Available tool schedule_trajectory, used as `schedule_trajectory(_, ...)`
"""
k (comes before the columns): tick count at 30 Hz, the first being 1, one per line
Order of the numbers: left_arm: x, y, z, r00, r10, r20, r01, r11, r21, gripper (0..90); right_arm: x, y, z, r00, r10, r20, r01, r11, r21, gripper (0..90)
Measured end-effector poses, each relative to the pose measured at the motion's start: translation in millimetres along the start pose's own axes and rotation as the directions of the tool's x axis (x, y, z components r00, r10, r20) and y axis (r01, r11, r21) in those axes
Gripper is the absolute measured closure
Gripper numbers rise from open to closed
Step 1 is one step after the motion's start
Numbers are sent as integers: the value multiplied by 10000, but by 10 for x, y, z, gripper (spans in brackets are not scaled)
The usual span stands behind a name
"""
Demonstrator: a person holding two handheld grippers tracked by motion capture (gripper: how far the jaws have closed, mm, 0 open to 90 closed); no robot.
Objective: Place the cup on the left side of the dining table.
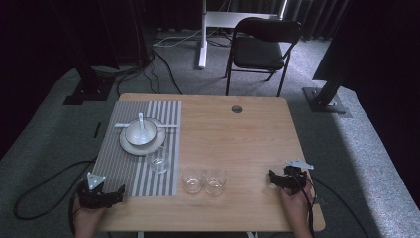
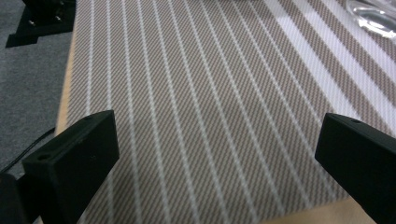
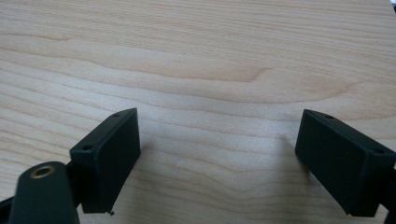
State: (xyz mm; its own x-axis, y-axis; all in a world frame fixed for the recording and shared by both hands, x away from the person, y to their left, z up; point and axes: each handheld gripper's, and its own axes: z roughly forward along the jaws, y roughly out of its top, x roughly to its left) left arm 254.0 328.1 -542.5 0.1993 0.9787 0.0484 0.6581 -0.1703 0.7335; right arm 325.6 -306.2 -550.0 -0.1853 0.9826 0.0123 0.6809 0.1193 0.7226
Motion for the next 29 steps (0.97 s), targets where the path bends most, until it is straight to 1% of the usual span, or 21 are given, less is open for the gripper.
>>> schedule_trajectory(4,43,-65,-43,9997,-109,202,109,9999,25,2,0,-1,-1,10000,-1,2,1,10000,-2,135)
schedule_trajectory(6,49,-100,-93,9989,71,464,-68,9999,-81,2,0,-1,-1,10000,-1,3,1,10000,0,135)
schedule_trajectory(7,49,-100,-93,9989,71,464,-68,9999,-81,2,0,-1,-1,10000,-1,3,1,10000,0,135)
schedule_trajectory(8,48,-113,-118,9991,214,377,-212,9997,-76,2,0,-1,-1,10000,3,2,-3,10000,1,135)
schedule_trajectory(11,64,-131,-159,9993,284,260,-280,9995,-165,2,0,-1,-1,10000,3,1,-3,10000,1,135)
schedule_trajectory(12,75,-141,-178,9991,203,362,-193,9995,-259,2,0,-1,-1,10000,-1,3,1,10000,1,135)
schedule_trajectory(13,75,-141,-178,9991,203,362,-193,9995,-259,2,0,-1,-1,10000,-2,2,2,10000,-1,135)
schedule_trajectory(14,95,-160,-205,9995,82,298,-74,9997,-243,2,0,-1,-1,10000,0,2,0,10000,0,135)
schedule_trajectory(17,108,-184,-215,9997,113,236,-109,9997,-200,2,0,-1,-1,10000,-1,0,1,10000,-2,135)
schedule_trajectory(18,115,-206,-211,9998,201,46,-200,9997,-113,2,0,-1,-1,10000,1,1,-1,10000,0,135)
schedule_trajectory(20,120,-212,-208,9998,220,-9,-220,9997,-103,2,0,-1,-1,10000,0,2,0,10000,0,135)
schedule_trajectory(21,128,-216,-202,9999,134,-20,-134,9998,-113,2,0,-1,-1,10000,7,2,-7,10000,-1,135)
schedule_trajectory(24,131,-213,-201,10000,66,-33,-66,9999,-130,2,0,-1,-1,10000,4,3,-4,10000,-2,135)
schedule_trajectory(25,133,-216,-207,9999,-140,92,143,9995,-274,2,-1,0,0,10000,12,18,-12,10000,-5,135)
schedule_trajectory(26,133,-217,-208,9997,-199,102,202,9993,-303,2,0,2,3,10000,42,47,-42,10000,-7,135)
schedule_trajectory(28,127,-220,-204,9998,-183,57,184,9995,-246,2,0,4,4,10000,63,63,-63,10000,-3,135)
schedule_trajectory(29,121,-226,-188,9999,-78,-130,76,9999,-150,2,1,5,4,10000,70,65,-70,10000,-3,135)
